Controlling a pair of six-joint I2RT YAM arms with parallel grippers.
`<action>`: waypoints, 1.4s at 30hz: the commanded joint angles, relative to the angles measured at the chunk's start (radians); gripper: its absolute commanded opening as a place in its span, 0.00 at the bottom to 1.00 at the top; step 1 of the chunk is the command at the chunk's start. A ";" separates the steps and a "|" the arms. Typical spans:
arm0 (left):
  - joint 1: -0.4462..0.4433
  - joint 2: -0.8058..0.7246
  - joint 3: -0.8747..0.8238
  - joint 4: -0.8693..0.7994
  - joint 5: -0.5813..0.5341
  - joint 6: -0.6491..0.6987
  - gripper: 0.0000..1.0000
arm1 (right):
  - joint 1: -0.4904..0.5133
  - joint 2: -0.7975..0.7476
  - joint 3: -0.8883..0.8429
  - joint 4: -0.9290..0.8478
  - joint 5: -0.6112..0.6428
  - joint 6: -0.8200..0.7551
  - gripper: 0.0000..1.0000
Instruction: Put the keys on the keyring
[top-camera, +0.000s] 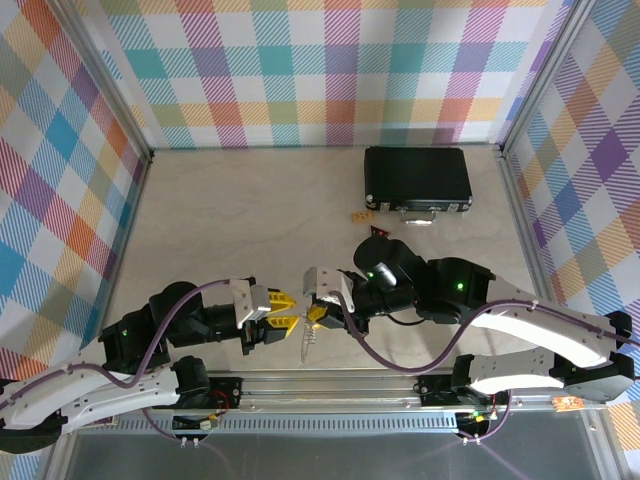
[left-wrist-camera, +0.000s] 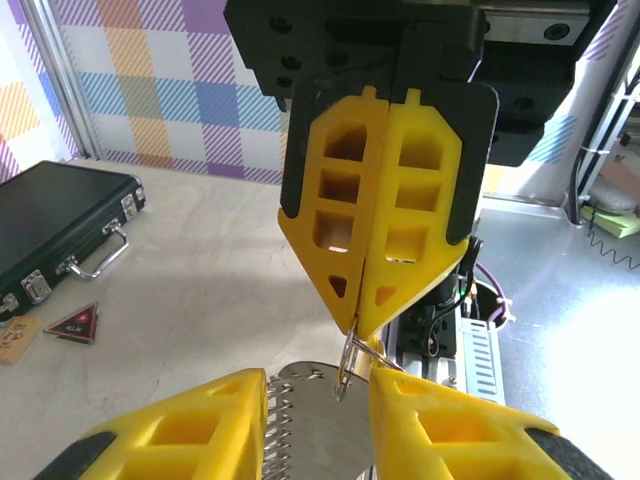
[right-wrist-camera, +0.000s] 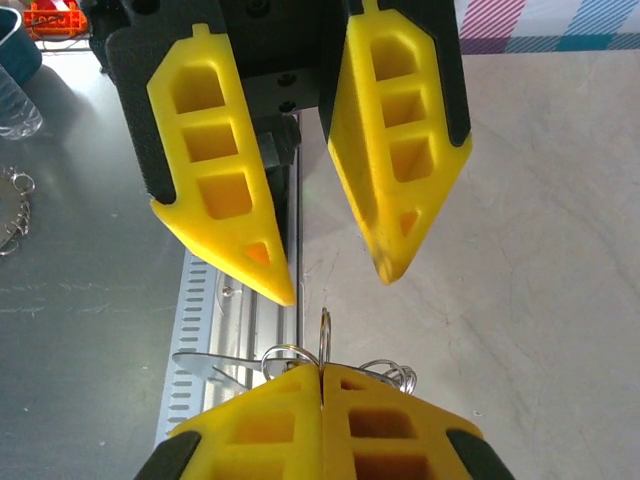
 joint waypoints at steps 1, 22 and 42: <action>-0.009 0.024 0.022 -0.021 0.036 0.010 0.33 | 0.015 0.015 0.045 -0.022 0.028 -0.031 0.00; -0.008 0.043 0.007 0.009 0.046 0.000 0.00 | 0.034 0.036 0.065 -0.027 0.036 -0.055 0.00; -0.009 -0.119 -0.146 0.355 0.102 -0.037 0.00 | 0.034 -0.097 -0.122 0.254 0.015 0.103 0.30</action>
